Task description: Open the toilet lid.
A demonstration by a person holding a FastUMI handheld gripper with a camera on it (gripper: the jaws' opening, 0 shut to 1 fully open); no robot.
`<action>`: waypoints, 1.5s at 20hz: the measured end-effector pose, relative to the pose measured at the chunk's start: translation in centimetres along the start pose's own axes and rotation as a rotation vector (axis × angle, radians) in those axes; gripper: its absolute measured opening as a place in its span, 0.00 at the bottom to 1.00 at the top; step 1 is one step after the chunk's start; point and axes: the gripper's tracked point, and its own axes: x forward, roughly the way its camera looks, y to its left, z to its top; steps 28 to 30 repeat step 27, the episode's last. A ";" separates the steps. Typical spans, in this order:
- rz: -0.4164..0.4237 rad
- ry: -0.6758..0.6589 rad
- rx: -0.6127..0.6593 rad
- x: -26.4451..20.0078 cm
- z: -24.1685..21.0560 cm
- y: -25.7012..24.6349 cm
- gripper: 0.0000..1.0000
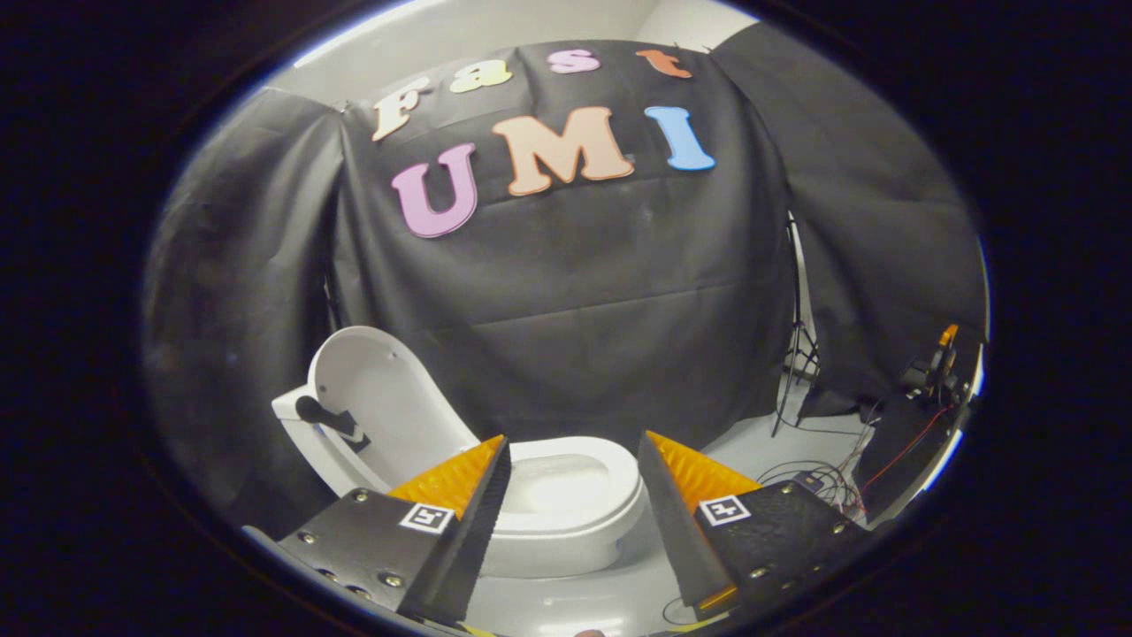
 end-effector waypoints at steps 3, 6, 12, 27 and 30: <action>0.018 -0.003 0.014 -0.3 -0.3 -0.1 0.86; -0.003 0.028 -0.033 0.0 -1.9 -0.7 0.86; 0.034 0.075 -0.076 -1.5 -5.2 0.9 0.86; 0.217 0.130 -0.128 -5.0 -10.9 8.9 0.86; 0.217 0.130 -0.128 -5.0 -10.9 8.9 0.86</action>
